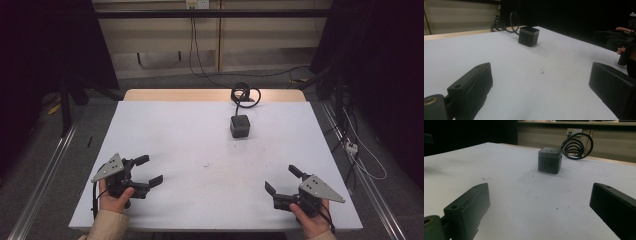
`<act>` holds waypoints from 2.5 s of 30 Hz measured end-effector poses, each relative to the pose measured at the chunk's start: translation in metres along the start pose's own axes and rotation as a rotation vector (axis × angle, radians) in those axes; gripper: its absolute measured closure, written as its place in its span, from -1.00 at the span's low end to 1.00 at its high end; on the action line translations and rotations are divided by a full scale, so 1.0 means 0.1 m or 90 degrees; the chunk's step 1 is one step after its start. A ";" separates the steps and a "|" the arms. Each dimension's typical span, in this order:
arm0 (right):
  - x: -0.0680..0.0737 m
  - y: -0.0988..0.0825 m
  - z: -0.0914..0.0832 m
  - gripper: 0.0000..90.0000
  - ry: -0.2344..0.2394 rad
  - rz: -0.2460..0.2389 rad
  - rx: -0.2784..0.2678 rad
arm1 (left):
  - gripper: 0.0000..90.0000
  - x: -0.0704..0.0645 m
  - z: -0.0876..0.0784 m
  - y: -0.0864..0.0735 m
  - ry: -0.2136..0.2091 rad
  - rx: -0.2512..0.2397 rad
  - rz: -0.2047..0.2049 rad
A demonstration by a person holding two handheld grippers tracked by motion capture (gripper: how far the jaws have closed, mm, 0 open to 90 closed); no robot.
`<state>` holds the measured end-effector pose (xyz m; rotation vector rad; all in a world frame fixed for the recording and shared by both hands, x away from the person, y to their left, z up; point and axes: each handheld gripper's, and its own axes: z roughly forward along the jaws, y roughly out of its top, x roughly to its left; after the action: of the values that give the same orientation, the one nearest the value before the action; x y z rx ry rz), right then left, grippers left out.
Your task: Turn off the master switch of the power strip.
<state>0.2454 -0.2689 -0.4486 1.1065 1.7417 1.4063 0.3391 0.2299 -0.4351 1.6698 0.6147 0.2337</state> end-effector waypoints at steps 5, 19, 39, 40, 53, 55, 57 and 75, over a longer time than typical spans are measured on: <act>-0.01 0.00 0.01 -0.94 0.000 -0.001 0.000 | -0.90 0.00 0.01 0.00 -0.002 0.002 -0.001; -0.01 0.07 0.14 -0.93 -0.001 0.006 0.011 | -0.90 0.02 0.00 0.00 -0.006 -0.001 0.000; -0.08 0.20 0.36 -0.91 -0.009 0.012 0.027 | -0.90 0.00 -0.03 0.00 -0.007 -0.004 -0.002; -0.08 0.21 0.38 -0.91 -0.011 0.013 0.027 | -0.90 0.00 -0.04 0.00 -0.006 -0.005 -0.002; -0.05 0.34 0.69 -0.90 -0.006 0.015 0.041 | -0.90 0.00 -0.07 0.00 -0.006 -0.011 -0.008; -0.04 0.36 0.73 -0.90 -0.005 0.018 0.040 | -0.90 0.00 -0.07 0.00 -0.007 -0.010 -0.009; -0.04 0.37 0.76 -0.90 -0.006 0.017 0.040 | -0.90 0.01 -0.07 0.00 -0.007 -0.009 -0.009; -0.11 0.44 0.90 -0.88 -0.024 0.030 0.047 | -0.90 0.01 -0.06 0.01 -0.008 -0.016 -0.014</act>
<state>0.3380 -0.2354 -0.4270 1.2142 1.7637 1.3494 0.3376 0.2357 -0.4330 1.6391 0.6182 0.2137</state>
